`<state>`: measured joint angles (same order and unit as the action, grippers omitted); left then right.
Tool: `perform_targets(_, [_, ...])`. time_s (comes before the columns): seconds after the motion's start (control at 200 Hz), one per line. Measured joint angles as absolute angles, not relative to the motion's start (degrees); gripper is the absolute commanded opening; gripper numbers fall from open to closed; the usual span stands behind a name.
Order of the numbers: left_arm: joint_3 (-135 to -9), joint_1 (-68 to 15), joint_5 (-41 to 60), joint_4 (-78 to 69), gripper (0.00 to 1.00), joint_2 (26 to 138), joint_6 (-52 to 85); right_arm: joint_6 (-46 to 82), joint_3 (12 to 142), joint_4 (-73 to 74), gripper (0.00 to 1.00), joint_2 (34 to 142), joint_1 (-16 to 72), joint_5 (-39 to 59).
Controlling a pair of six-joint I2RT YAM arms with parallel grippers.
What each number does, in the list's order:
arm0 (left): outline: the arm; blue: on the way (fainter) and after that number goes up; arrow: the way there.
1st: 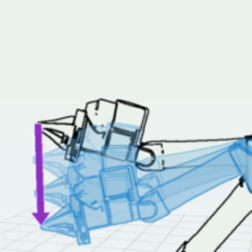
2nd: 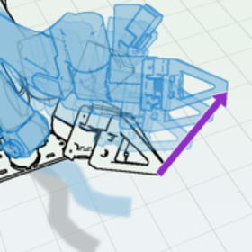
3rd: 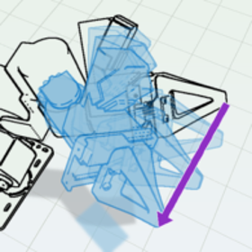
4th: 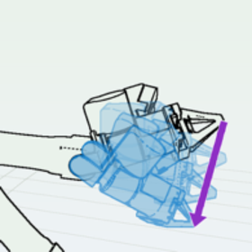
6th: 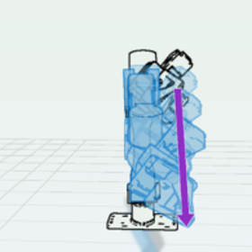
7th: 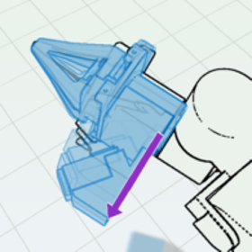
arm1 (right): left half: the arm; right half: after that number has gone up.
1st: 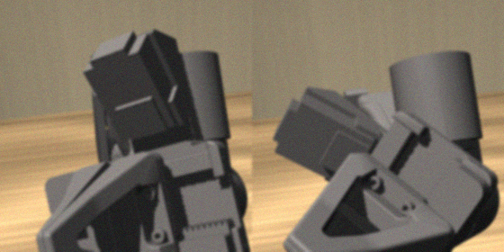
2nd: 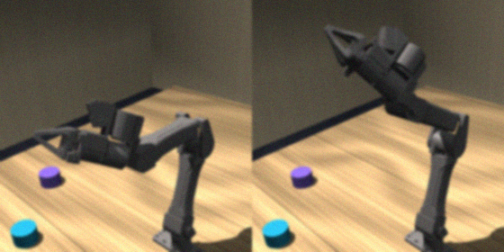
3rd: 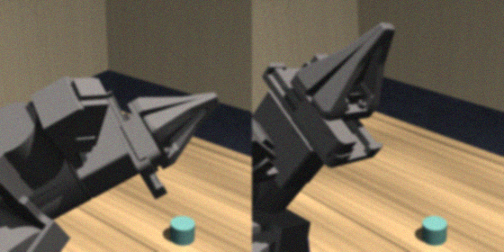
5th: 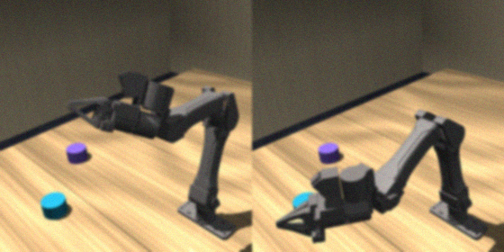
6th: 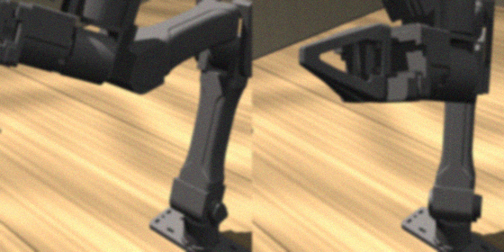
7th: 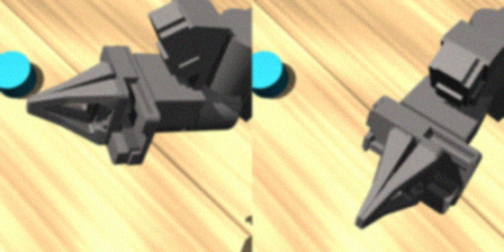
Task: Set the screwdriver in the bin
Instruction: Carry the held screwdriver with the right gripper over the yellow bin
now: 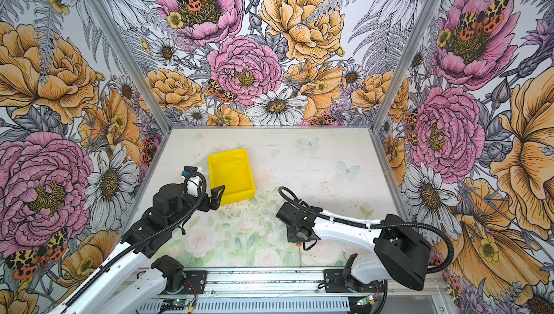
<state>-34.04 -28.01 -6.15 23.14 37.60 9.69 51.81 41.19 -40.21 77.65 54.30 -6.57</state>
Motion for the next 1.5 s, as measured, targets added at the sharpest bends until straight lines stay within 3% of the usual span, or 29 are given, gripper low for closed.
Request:
perform_targets(0.335, [-34.0, -26.5, -7.1, 24.3, 0.99, 37.6, 11.2, 35.7, 62.2, -40.0, 0.00, 78.3, 49.6, -10.0])
perform_targets(0.611, [-34.1, -20.6, -3.8, 24.9, 0.99, 39.5, 16.2, 26.4, 87.6, -38.3, 0.00, 93.3, 48.0, -9.1])
perform_targets(1.166, [-33.8, -20.0, -3.2, 28.4, 0.99, 36.4, 22.1, 26.5, 120.7, -38.7, 0.00, 125.6, 47.8, -0.4])
perform_targets(1.501, [-33.8, -16.7, -3.2, 30.9, 0.99, 35.2, 22.6, 28.4, 129.3, -38.8, 0.00, 137.0, 47.5, 2.9])
